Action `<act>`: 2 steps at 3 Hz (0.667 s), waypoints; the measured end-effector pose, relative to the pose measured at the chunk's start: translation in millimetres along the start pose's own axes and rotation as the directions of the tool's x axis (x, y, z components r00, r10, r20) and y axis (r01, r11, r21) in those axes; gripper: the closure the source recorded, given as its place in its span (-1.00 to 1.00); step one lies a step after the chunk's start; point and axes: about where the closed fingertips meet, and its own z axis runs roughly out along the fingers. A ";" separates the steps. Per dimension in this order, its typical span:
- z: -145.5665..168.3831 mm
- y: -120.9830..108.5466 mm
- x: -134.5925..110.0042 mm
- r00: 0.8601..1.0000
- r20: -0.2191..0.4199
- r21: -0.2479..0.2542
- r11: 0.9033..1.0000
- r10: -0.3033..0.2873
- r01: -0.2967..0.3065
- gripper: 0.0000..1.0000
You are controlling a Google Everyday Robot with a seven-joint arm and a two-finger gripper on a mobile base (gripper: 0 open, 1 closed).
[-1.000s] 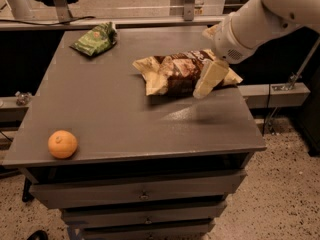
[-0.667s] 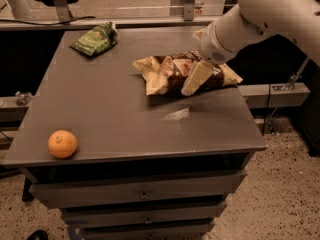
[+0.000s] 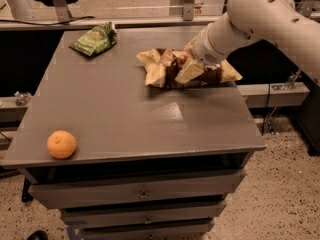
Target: Move brown chip bag near orange
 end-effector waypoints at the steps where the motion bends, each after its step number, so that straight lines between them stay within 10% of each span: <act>1: -3.2 -4.9 0.7 1.000 0.006 0.008 1.000 0.017 -0.017 0.28; 2: -20.4 -7.6 -4.6 1.000 0.016 0.016 1.000 0.027 -0.027 0.74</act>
Offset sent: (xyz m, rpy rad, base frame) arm -0.0127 -0.0174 0.0517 0.0428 -0.0182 -0.0403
